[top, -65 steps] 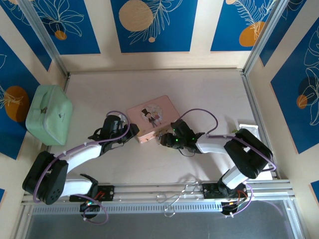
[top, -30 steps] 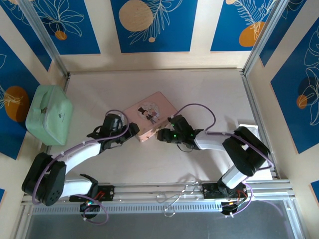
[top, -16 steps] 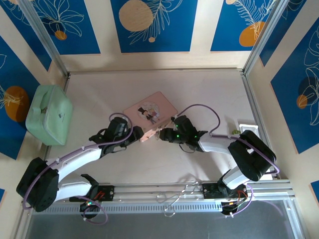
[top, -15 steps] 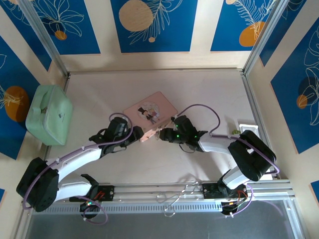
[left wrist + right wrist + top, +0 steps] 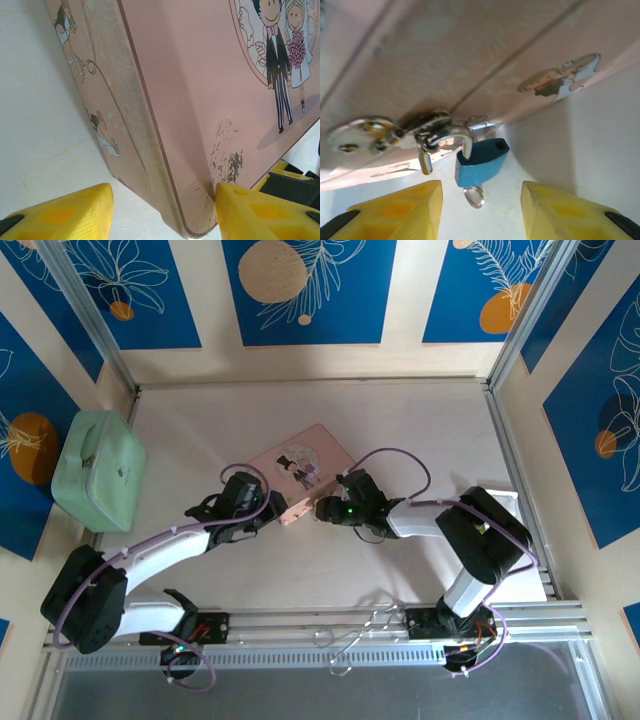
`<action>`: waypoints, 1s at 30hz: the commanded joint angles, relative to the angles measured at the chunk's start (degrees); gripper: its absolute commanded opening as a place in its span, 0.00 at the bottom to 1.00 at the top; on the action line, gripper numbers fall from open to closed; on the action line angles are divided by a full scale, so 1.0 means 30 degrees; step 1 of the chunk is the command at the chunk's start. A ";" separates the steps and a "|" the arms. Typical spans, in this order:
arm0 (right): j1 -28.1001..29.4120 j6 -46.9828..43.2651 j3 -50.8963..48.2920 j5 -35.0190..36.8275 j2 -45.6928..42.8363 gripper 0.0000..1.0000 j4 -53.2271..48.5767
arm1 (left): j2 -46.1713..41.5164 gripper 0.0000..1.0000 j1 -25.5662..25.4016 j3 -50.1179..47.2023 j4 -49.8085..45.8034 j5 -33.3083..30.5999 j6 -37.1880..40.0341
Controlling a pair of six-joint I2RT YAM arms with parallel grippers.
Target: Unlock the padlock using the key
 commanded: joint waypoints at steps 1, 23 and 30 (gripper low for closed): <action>-0.0080 -0.0520 0.0537 -0.0360 0.0543 0.46 0.0367 | -0.0022 0.56 0.0136 -0.0087 -0.0624 -0.0192 0.0189; -0.0520 -0.1533 0.3734 -0.0458 0.3907 0.32 -0.0660 | -0.0927 0.52 0.0495 -0.0330 -0.1573 0.0306 0.0913; -0.0210 -0.0763 0.3543 0.1018 0.3009 0.16 -0.2774 | -0.1043 0.52 0.0833 -0.0322 -0.1788 0.0216 0.1370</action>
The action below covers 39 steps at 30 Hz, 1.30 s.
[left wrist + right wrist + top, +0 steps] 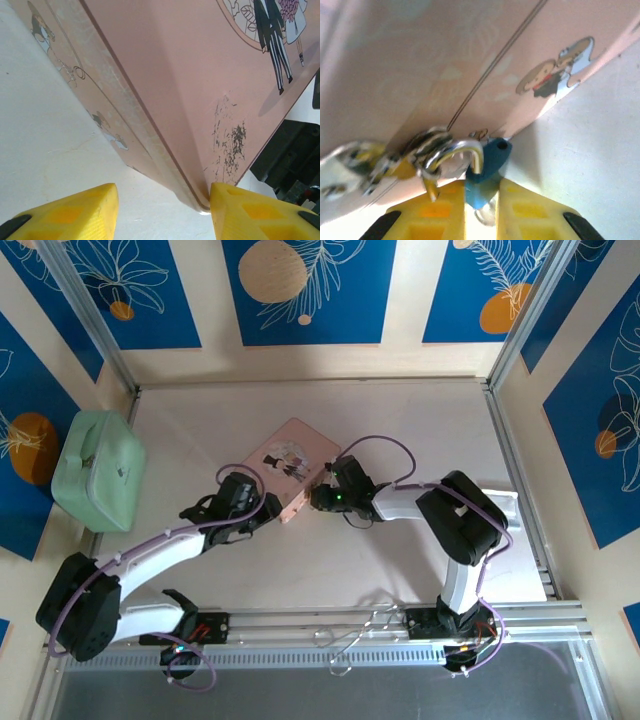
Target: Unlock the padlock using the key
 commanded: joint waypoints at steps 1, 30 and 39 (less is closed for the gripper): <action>0.0303 0.0293 -0.0057 0.1519 -0.0223 0.14 -0.2190 | -0.0140 0.52 0.0328 -0.0177 -0.0795 0.0153 0.0765; 0.3590 0.0751 -0.2046 0.3326 -0.7458 0.47 -0.6158 | -0.1240 0.50 0.2280 -0.0183 -0.2954 0.1306 0.3499; 0.3976 0.1545 -0.2253 0.4887 -0.7408 0.39 -0.7465 | -0.1274 0.50 0.2308 -0.0356 -0.2638 0.1683 0.3629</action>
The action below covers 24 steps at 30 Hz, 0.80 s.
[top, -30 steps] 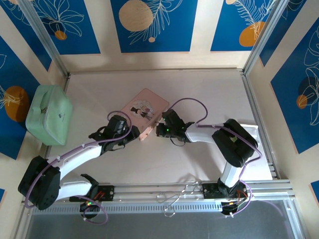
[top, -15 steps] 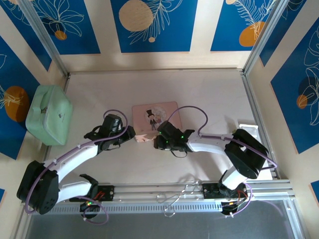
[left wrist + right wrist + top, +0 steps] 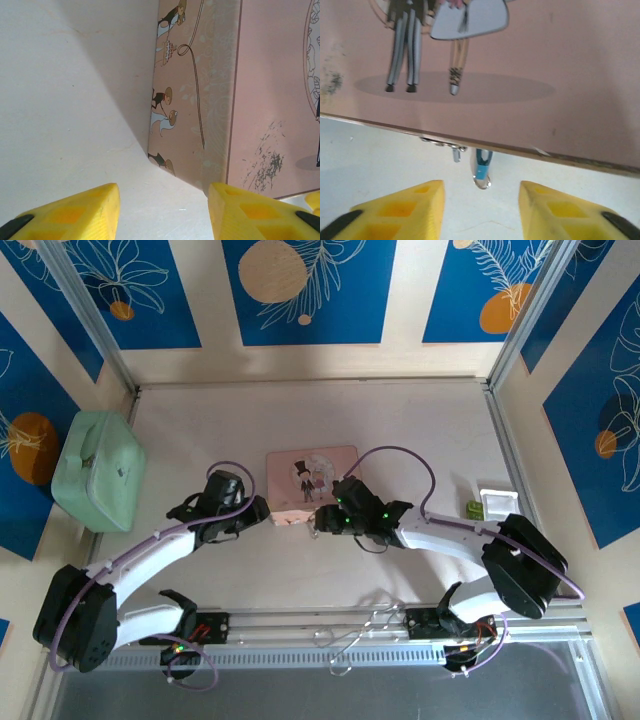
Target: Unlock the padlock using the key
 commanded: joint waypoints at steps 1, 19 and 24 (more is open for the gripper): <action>0.0502 0.0402 0.0346 0.1042 0.0495 0.32 -0.1080 | -0.0268 0.50 0.0233 -0.0338 -0.0270 0.0487 0.0306; 0.1369 -0.0302 0.3553 0.2323 0.4798 0.13 -0.2000 | 0.0169 0.50 0.0321 -0.0250 0.0127 0.0804 0.0456; 0.1913 -0.0648 0.4002 0.2520 0.4985 0.13 -0.1677 | 0.0251 0.50 0.0321 -0.0279 0.0234 0.0788 0.0418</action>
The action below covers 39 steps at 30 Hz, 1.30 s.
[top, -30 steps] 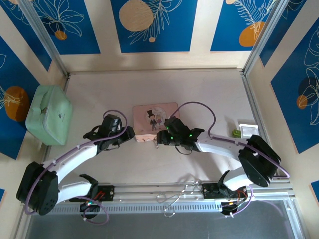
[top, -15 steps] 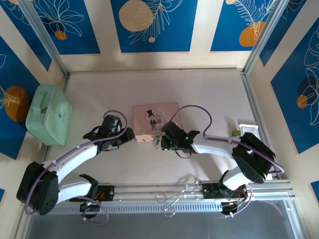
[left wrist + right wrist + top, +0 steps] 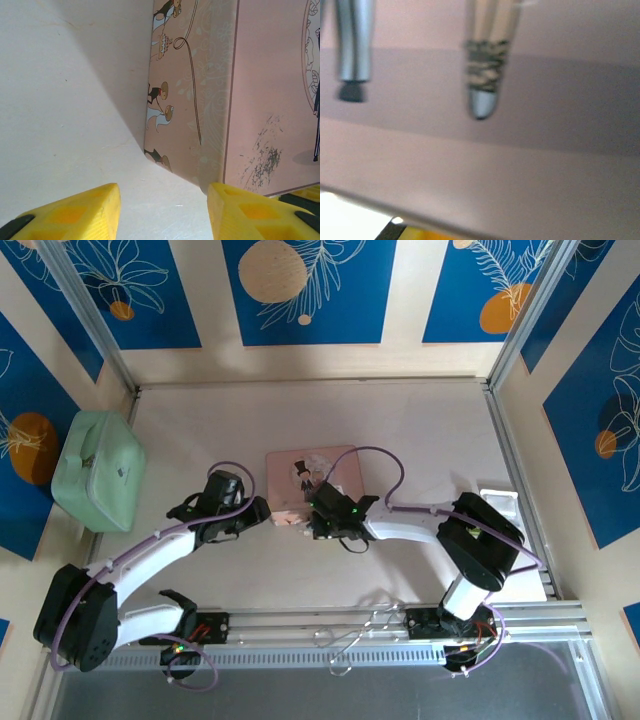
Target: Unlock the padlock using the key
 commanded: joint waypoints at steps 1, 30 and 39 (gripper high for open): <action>0.0383 -0.0620 0.0818 0.0332 0.0376 0.12 0.0319 | 0.0192 0.50 0.0236 -0.0287 0.0231 0.0308 0.0380; 0.1441 -0.7582 0.2625 0.3003 0.2014 0.59 -0.1015 | 0.0567 0.49 0.0438 -0.0246 0.0408 0.0484 0.0295; 0.1571 -0.6087 0.3707 0.5241 0.3513 0.61 -0.1831 | 0.0676 0.49 0.0520 -0.0184 0.0212 0.0513 0.0470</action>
